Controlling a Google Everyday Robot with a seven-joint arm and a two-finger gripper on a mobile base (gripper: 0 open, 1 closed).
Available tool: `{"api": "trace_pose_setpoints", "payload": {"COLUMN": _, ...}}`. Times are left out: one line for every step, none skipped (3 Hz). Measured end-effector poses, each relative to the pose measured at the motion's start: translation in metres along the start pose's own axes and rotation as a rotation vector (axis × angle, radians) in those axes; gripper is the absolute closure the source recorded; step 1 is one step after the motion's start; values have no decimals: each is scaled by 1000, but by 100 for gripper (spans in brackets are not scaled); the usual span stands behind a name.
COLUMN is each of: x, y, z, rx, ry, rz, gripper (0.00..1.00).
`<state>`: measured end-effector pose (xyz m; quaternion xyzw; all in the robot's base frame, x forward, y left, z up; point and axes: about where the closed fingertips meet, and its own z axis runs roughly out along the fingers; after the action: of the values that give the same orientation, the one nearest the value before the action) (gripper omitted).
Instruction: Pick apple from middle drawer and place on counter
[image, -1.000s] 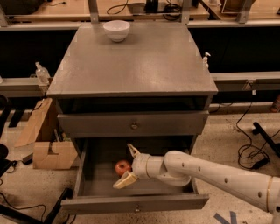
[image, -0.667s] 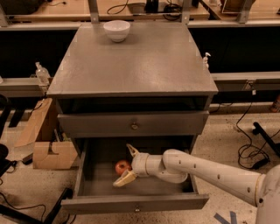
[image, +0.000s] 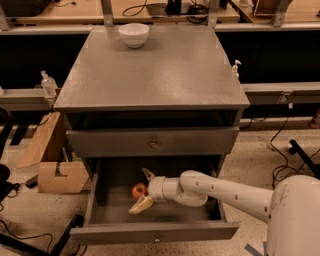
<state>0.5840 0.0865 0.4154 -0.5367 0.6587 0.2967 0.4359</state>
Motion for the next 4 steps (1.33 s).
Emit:
{"api": "trace_pose_setpoints", "payload": {"x": 12, "y": -2, "z": 15, "rx": -23, "ry": 47, "rz": -9, "gripper": 0}}
{"api": "trace_pose_setpoints", "payload": {"x": 23, "y": -2, "z": 27, "rx": -46, "ry": 87, "rz": -12, "gripper": 19}}
{"api": "trace_pose_setpoints", "payload": {"x": 33, "y": 0, "z": 34, "rx": -60, "ry": 122, "rz": -7, "gripper": 42}}
{"api": "trace_pose_setpoints", "payload": {"x": 41, "y": 3, "z": 39, "rx": -62, "ry": 140, "rz": 3, "gripper": 63}}
